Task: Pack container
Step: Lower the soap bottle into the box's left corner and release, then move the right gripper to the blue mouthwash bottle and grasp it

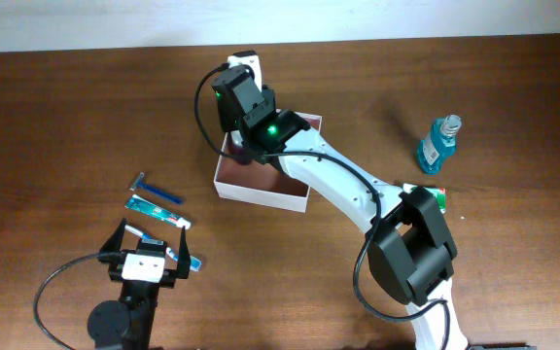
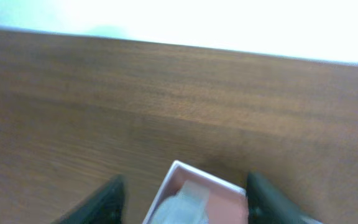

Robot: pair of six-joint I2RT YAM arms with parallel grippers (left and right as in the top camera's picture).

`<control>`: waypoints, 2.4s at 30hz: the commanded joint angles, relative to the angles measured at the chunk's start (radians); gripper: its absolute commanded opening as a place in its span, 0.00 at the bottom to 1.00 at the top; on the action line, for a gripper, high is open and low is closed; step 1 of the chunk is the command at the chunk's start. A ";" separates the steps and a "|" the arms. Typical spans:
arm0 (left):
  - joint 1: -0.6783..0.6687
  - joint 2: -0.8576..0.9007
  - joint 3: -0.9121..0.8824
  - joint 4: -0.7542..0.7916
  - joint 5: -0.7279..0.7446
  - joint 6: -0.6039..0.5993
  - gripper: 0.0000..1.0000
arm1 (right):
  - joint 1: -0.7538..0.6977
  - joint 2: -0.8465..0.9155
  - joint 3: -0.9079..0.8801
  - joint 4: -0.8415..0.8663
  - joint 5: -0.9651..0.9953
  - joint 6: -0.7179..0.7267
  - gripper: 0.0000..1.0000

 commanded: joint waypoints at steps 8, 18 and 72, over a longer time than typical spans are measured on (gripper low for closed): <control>0.006 0.002 -0.005 0.000 -0.003 -0.017 1.00 | 0.007 -0.025 0.025 -0.043 -0.024 -0.014 0.70; 0.006 0.002 -0.005 0.000 -0.003 -0.017 0.99 | -0.014 -0.282 0.077 -0.258 -0.024 -0.077 0.81; 0.006 0.002 -0.005 0.000 -0.003 -0.017 0.99 | -0.889 -0.158 -0.107 -0.677 -0.500 -0.563 0.80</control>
